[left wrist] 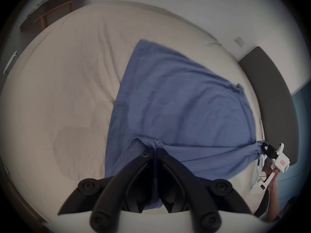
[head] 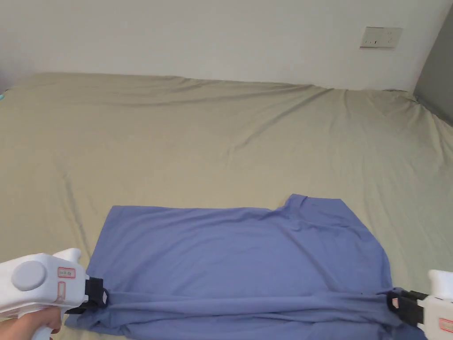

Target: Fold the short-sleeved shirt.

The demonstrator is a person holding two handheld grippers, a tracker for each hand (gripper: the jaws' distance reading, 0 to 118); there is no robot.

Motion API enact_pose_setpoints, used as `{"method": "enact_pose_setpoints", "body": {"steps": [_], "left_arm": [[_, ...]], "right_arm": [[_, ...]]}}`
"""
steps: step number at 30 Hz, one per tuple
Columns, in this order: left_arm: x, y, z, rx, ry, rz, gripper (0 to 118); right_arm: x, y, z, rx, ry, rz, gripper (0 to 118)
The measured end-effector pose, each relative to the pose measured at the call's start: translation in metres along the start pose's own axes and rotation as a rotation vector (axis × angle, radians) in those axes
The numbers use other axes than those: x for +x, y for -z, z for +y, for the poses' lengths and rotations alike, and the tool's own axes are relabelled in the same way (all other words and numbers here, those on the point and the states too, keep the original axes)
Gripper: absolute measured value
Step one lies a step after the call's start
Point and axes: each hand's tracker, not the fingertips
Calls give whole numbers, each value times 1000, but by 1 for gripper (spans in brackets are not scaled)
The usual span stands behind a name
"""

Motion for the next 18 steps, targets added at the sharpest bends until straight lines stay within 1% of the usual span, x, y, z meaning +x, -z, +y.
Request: {"method": "enact_pose_setpoints", "body": {"steps": [2,3,5,6,8,9,10,11,12,13,14,15,16,17,18], "left_arm": [[-1,9,5,1,-10,-24,2],[-14,15,14,6,-15,-34,3],[-13,13,20,10,-16,-50,7],[-13,14,21,-1,-4,-44,11],[-9,9,16,-8,13,-45,23],[-8,6,15,-1,20,-46,36],[-6,3,14,13,28,-45,52],[-5,0,14,15,35,-44,52],[-1,-5,14,21,48,-27,58],[5,-13,13,27,66,1,78],[9,-22,12,51,91,35,93],[14,-36,10,93,109,34,97],[16,-52,7,137,114,21,97],[17,-66,4,177,112,5,97],[18,-83,-1,221,105,-23,98]], "right_arm": [[-3,20,4,-35,-31,-46,8],[-4,29,5,-53,-44,-52,8],[-6,42,2,-69,-74,-71,8],[-8,49,1,-98,-100,-74,8],[-11,49,-1,-70,-92,-83,8],[-10,48,1,-74,-80,-85,8],[-9,47,0,-72,-71,-83,8],[-9,47,0,-74,-74,-83,8],[-10,44,0,-79,-86,-85,8],[-12,44,2,-87,-96,-90,8],[-14,43,4,-91,-105,-95,8],[-15,42,7,-98,-119,-92,12],[-16,39,9,-104,-132,-91,22],[-18,33,11,-103,-131,-91,42],[-21,21,11,-87,-134,-106,76]]}}
